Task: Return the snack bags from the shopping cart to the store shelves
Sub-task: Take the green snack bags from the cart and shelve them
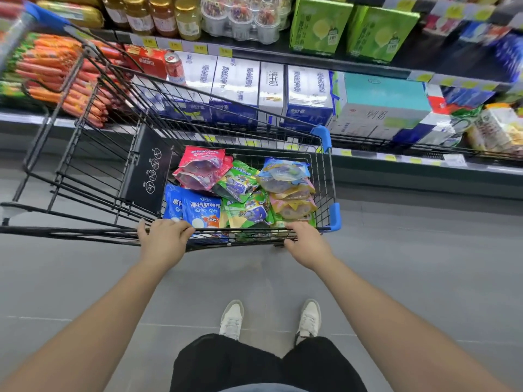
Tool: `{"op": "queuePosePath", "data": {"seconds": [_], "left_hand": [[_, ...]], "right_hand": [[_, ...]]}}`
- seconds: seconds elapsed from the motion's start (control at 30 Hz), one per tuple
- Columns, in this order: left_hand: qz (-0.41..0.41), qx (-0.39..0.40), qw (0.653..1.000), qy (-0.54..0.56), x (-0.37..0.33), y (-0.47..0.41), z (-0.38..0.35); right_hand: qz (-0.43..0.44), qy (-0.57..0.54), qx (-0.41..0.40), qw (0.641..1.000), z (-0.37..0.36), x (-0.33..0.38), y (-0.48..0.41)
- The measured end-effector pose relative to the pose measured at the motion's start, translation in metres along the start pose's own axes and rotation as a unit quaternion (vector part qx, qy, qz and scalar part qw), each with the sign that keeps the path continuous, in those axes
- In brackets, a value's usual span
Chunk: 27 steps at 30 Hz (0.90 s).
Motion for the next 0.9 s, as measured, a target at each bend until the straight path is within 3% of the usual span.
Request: {"op": "queuePosePath", "data": {"seconds": [0.6,0.9], "left_hand": [[0.02,0.003,0.999,0.037,-0.211,-0.001,-0.035],[-0.029,0.005,0.998,0.062,-0.268,-0.009,-0.053]], "right_hand": [[-0.025,0.011,-0.059,0.998,0.091,-0.181,-0.036],[-0.079,0.012,-0.092,0.993,0.117,-0.229,-0.04]]}}
Point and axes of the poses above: each hand's wrist, its own y-axis away from the middle knuckle, its own z-axis out of the back of the hand, x = y × z, the point moved 2 cm from there along -y, towards the middle knuckle, and after that the axes turned 8 degrees about -z, right-handed, at the moved point
